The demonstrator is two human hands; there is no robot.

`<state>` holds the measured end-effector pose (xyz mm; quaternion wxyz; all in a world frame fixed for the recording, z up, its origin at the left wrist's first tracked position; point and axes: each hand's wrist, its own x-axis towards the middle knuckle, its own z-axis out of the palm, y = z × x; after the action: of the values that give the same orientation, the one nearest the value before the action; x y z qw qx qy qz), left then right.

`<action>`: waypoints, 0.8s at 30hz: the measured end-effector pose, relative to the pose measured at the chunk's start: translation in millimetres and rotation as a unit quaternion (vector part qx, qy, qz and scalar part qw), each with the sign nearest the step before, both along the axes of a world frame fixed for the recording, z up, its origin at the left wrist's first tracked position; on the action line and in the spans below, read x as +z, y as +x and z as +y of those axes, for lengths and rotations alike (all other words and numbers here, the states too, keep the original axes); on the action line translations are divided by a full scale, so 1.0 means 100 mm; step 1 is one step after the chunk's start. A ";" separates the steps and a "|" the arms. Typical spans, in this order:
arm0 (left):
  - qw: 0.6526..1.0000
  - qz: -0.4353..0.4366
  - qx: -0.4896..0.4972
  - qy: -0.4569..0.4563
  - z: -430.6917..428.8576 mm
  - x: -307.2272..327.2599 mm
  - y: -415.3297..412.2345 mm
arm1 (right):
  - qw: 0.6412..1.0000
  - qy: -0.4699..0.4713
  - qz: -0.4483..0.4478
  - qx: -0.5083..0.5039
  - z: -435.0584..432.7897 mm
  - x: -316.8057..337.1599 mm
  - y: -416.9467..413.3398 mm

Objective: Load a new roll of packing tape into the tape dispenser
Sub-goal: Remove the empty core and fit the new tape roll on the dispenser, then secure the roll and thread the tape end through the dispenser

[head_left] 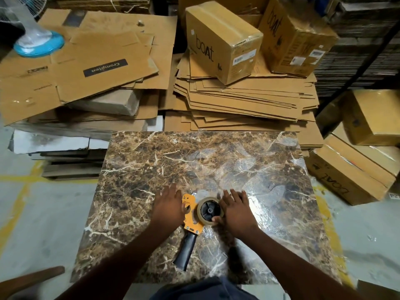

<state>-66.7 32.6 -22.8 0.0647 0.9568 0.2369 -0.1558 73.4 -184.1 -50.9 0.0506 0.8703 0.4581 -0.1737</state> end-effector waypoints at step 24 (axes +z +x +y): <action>0.961 -0.014 0.090 -0.261 0.09 0.02 -0.04 | 0.999 0.026 0.019 -0.015 0.13 0.11 0.09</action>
<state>-71.1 41.7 -20.4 0.3296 0.8833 0.2726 -0.1920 82.3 -171.3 -40.3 0.0161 0.8745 0.4504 -0.1791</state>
